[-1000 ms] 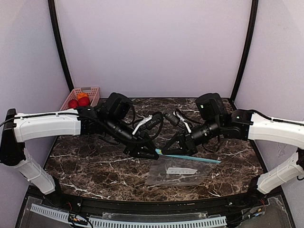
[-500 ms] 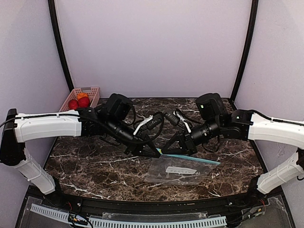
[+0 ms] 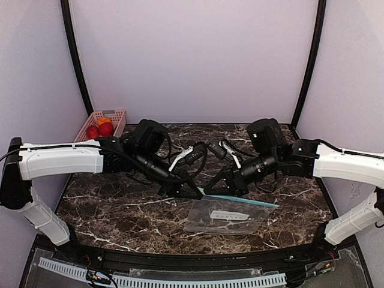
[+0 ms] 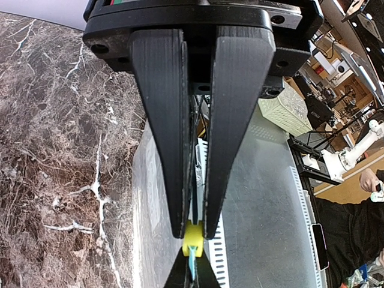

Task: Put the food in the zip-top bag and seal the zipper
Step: Hold the zipper food storage bag.

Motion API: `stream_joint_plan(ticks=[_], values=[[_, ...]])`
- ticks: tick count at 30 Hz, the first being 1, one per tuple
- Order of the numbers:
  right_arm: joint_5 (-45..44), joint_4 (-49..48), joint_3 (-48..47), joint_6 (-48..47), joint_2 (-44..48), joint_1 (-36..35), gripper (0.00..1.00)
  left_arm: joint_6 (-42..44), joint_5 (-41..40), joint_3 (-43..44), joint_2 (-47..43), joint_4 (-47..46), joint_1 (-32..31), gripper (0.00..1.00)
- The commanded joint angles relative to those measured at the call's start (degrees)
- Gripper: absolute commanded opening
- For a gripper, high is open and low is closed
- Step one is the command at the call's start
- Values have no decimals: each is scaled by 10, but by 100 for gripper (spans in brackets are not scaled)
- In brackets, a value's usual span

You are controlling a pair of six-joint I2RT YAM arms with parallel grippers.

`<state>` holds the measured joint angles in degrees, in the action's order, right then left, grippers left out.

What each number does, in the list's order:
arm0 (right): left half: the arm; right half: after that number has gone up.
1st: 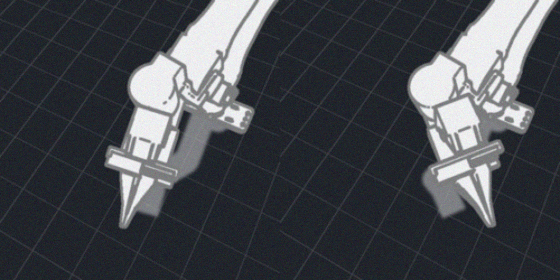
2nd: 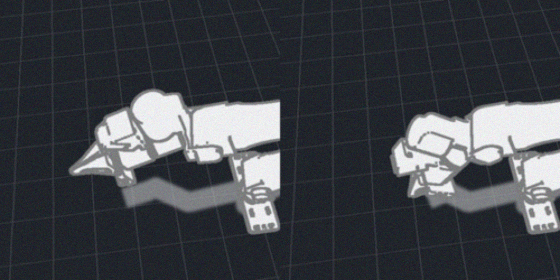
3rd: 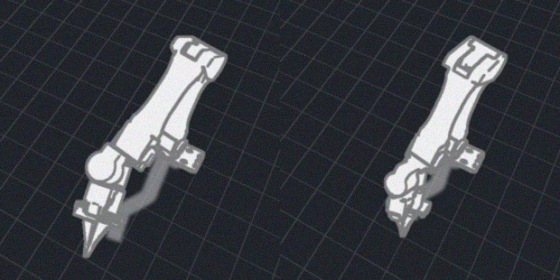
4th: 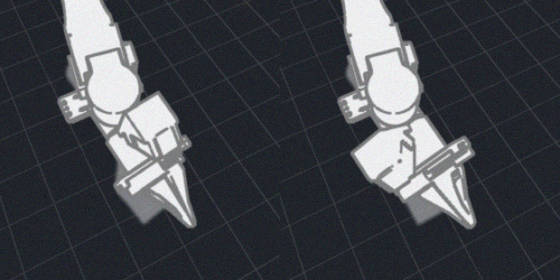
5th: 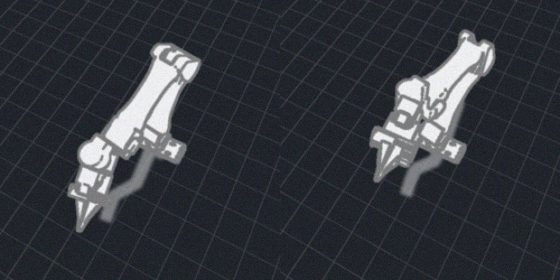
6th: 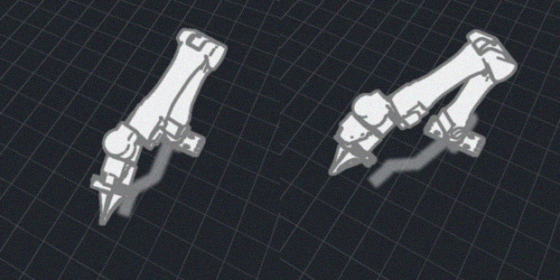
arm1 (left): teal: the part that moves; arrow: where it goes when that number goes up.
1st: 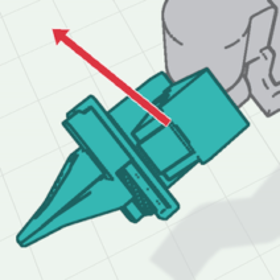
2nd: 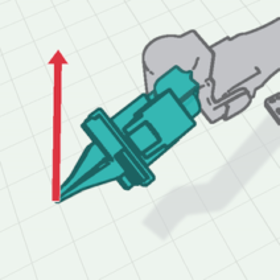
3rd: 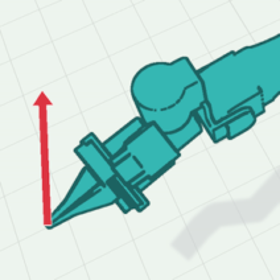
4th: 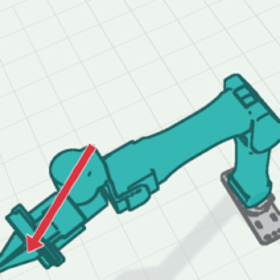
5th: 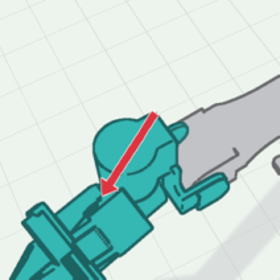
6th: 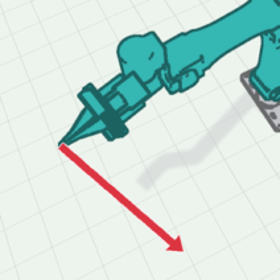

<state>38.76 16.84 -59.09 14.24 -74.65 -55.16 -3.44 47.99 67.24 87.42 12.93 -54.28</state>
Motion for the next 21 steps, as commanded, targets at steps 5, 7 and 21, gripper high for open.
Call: stream_joint_plan(ticks=[5,7,21], values=[[-3,-5,8,4,10,-6,0,20,-39,-2,-15,21,-1,1],[-5,-3,7,4,11,-7,0,24,-46,-1,-18,26,-1,1],[-9,1,10,6,17,-6,0,31,-73,8,-25,45,6,1]])
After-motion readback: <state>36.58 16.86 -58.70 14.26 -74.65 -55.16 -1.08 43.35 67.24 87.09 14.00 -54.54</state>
